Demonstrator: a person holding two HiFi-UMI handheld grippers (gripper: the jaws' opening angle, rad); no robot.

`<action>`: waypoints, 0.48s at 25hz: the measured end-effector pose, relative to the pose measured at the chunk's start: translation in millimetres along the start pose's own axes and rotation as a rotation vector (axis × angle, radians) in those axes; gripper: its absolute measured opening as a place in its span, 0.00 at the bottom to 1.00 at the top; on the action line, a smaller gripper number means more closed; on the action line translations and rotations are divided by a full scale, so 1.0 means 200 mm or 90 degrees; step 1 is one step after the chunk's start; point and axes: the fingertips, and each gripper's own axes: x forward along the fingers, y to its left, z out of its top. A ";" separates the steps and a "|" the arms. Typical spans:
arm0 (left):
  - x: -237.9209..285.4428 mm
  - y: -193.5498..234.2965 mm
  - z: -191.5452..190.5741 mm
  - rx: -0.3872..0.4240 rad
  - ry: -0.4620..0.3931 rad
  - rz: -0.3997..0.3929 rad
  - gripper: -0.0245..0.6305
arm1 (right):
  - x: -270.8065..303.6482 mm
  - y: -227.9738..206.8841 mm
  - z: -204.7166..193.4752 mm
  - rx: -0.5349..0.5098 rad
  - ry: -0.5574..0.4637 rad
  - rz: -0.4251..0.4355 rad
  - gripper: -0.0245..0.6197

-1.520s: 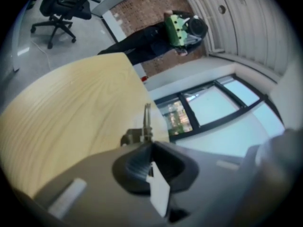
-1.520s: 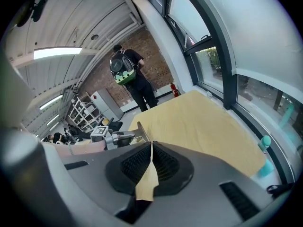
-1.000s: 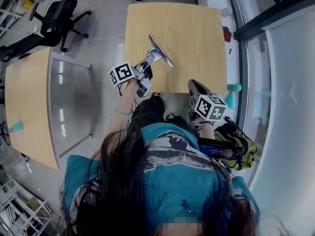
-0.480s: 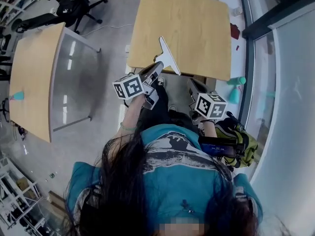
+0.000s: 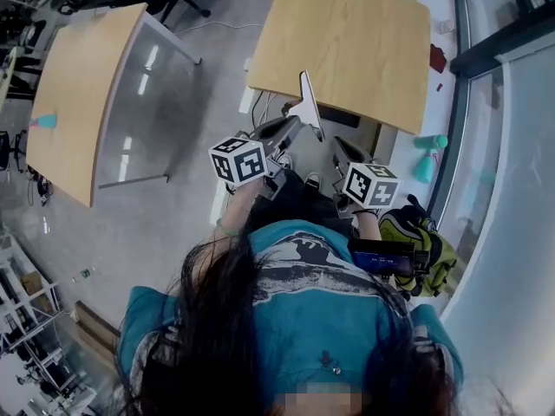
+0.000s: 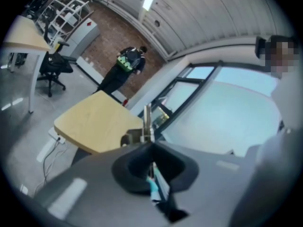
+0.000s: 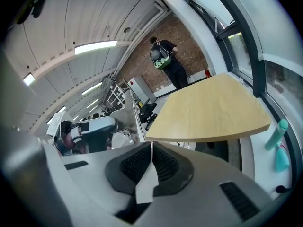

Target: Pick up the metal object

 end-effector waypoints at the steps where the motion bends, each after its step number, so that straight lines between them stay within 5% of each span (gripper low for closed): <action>1: -0.01 0.00 -0.02 -0.003 -0.001 0.001 0.04 | 0.00 0.00 -0.02 0.001 0.002 0.003 0.07; 12: -0.15 0.03 -0.14 0.032 0.025 0.009 0.04 | 0.06 0.10 -0.11 0.001 0.010 -0.004 0.07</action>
